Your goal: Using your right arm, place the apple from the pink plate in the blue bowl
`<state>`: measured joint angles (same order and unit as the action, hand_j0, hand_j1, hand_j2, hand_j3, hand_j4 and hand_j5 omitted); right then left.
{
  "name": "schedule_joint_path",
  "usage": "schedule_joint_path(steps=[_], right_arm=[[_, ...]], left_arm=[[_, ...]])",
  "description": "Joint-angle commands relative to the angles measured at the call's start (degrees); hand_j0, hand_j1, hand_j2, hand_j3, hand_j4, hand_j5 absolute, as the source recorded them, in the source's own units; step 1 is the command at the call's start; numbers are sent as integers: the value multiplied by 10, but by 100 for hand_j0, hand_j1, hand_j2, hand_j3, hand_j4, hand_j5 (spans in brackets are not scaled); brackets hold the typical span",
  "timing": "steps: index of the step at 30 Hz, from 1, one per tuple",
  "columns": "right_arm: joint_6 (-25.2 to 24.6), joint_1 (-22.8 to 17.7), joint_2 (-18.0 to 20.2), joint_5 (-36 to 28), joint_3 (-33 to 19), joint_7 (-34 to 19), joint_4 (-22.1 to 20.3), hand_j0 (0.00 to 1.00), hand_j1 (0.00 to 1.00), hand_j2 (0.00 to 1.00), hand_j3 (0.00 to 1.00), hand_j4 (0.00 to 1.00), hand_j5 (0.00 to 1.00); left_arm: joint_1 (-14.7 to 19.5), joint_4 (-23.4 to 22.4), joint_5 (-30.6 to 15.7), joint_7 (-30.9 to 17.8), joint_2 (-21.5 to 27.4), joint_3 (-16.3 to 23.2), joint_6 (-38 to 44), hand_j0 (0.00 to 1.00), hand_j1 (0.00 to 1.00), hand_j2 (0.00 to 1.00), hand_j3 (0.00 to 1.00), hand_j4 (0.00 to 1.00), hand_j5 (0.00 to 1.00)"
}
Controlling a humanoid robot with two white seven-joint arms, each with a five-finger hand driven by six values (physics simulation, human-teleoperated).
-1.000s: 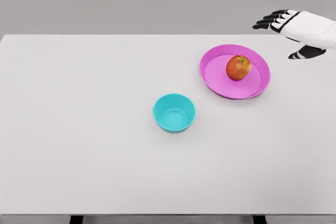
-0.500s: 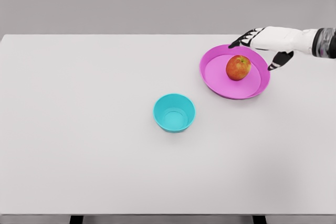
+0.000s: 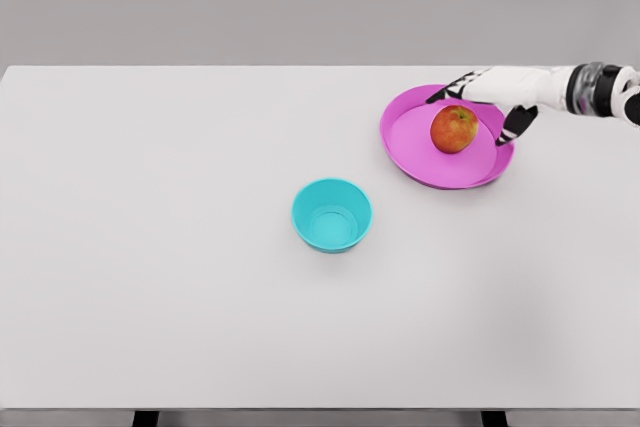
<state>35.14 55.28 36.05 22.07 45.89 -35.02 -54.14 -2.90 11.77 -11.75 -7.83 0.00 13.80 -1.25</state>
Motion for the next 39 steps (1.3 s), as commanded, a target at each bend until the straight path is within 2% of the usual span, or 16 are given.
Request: schedule_joint_path(steps=[1, 4, 9, 24, 27, 31, 36, 39], right_arm=[[-1, 2, -12, -3, 5, 0, 15, 100, 100, 100, 100, 100, 100], [-1, 10, -25, -2, 16, 0, 36, 100, 100, 100, 100, 100, 100], [-1, 14, -26, -2, 31, 0, 53, 100, 100, 100, 100, 100, 100], [-1, 20, -44, -1, 41, 0, 76, 100, 100, 100, 100, 100, 100], [-1, 20, -44, -1, 48, 0, 76, 84, 84, 84, 84, 84, 84], [-1, 20, -44, 0, 52, 0, 82, 80, 80, 80, 80, 80, 80], [-1, 20, -44, 0, 52, 0, 79, 64, 64, 64, 64, 64, 64], [-1, 22, -44, 0, 52, 0, 76, 59, 59, 59, 59, 59, 59]], left_arm=[[0, 0, 0, 0, 0, 0, 0, 100, 100, 100, 100, 100, 100], [0, 0, 0, 0, 0, 0, 0, 100, 100, 100, 100, 100, 100], [0, 0, 0, -1, 0, 0, 0, 100, 100, 100, 100, 100, 100], [0, 0, 0, -1, 0, 0, -1, 100, 100, 100, 100, 100, 100], [0, 0, 0, 0, 0, 0, 0, 100, 100, 100, 100, 100, 100], [0, 0, 0, 0, 0, 0, 0, 100, 100, 100, 100, 100, 100], [0, 0, 0, -1, 0, 0, 0, 100, 100, 100, 100, 100, 100], [0, 0, 0, -1, 0, 0, 0, 100, 100, 100, 100, 100, 100]])
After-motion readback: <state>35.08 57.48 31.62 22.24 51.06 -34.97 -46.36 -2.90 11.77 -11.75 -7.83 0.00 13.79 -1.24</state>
